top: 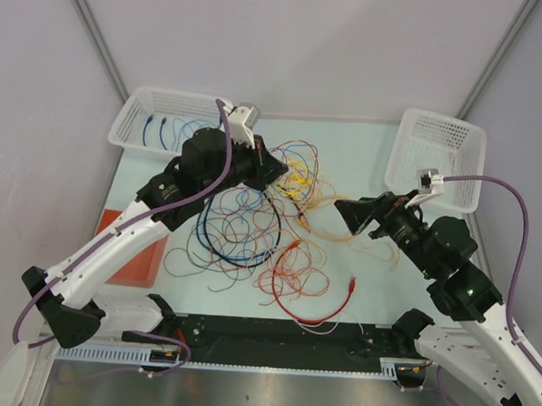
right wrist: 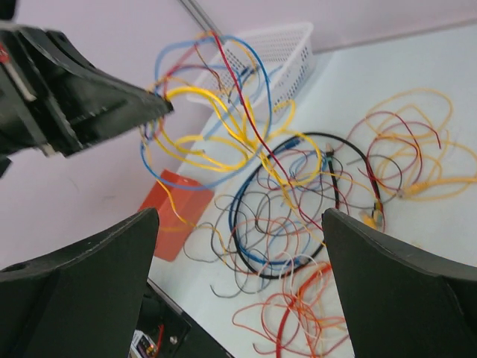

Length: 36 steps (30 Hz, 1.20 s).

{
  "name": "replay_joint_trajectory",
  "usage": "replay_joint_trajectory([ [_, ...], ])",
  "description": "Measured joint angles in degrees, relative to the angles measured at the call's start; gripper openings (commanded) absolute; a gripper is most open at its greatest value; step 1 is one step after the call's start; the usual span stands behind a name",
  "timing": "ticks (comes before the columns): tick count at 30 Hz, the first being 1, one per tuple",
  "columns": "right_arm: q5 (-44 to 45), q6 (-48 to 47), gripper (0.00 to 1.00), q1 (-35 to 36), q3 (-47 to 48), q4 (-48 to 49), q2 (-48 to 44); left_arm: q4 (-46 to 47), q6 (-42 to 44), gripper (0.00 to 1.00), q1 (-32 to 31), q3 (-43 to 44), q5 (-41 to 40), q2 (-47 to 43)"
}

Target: Untangle the cables

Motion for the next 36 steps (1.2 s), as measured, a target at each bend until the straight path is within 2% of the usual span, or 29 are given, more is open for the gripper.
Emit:
replay_joint_trajectory([
  [9,-1.3,-0.5,0.71,-0.4,1.7,6.5,7.2,-2.6,2.4,0.0,0.0,-2.1,3.1,-0.4],
  [11,-2.0,-0.4,0.62,-0.4,1.7,7.6,9.2,-2.7,2.6,0.0,0.0,-2.5,3.8,-0.5],
  [12,-2.4,-0.5,0.54,-0.4,1.7,7.9,10.0,-2.7,2.8,0.0,0.0,-2.8,4.2,-0.5],
  [15,-3.2,-0.6,0.41,-0.5,1.7,9.5,11.0,-2.8,3.0,0.0,0.0,-3.5,5.0,-0.9],
  [24,-3.5,-1.8,0.42,-1.3,2.0,10.8,14.0,-3.0,3.9,0.0,0.0,-4.9,6.2,-3.1],
  [36,-4.2,-2.3,0.48,-1.4,2.0,10.9,18.5,-2.9,3.9,0.0,0.0,-6.4,7.6,-4.6],
])
